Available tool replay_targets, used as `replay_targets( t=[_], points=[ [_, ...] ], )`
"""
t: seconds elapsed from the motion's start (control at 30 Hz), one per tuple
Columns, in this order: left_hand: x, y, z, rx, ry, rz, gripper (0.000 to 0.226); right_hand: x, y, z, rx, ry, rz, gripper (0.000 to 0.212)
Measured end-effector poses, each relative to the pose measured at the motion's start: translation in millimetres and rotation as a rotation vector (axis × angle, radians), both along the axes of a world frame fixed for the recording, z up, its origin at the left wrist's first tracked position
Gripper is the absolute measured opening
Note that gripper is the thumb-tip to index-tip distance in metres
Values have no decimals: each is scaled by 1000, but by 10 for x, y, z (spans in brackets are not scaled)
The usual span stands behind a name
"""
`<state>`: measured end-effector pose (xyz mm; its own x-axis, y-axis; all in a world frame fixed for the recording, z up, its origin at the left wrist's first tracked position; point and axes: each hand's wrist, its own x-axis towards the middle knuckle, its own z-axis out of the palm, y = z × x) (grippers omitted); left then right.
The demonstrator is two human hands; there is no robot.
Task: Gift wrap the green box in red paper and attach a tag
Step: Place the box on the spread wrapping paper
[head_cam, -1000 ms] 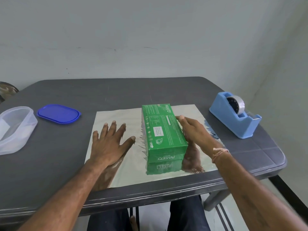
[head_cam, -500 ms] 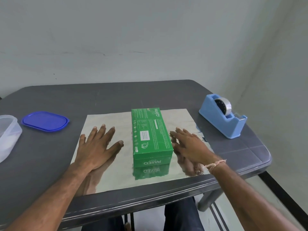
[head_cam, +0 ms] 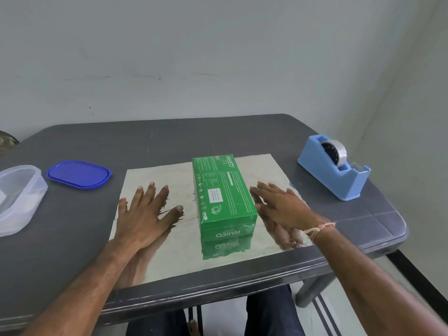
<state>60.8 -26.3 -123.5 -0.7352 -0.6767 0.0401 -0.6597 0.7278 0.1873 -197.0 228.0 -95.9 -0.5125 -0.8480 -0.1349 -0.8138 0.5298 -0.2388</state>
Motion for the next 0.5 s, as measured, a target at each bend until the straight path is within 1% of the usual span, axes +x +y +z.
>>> replay_targets(
  t=[0.07,0.13,0.17,0.23,0.27,0.3,0.33,0.4,0.43,0.5],
  points=[
    [11,29,11,-28,2,10,105,0,-14,-5,2,-5,-15,58],
    [1,50,44,-45,32,12,103,22,-35,11,-52,-44,-65,58],
    [-10,61,66,-43,64,4,99,46,-50,33,-117,-77,-91,57],
    [-59,116,113,-5,182,-23,87,117,-73,98,-339,-206,-166,52],
    [-93,157,149,61,277,-38,81,165,-93,147,-467,-320,-207,51],
    [-135,217,205,178,379,-54,76,210,-113,202,-567,-457,-230,52],
    [-175,282,273,341,466,-71,72,246,-134,263,-611,-591,-220,53],
    [-247,408,386,683,567,-157,61,288,-165,327,-554,-768,-137,53],
    [-273,453,407,799,566,-208,56,299,-177,334,-502,-819,-95,53],
    [-294,475,381,930,546,-258,55,293,-186,327,-452,-891,-71,57]
  ],
)
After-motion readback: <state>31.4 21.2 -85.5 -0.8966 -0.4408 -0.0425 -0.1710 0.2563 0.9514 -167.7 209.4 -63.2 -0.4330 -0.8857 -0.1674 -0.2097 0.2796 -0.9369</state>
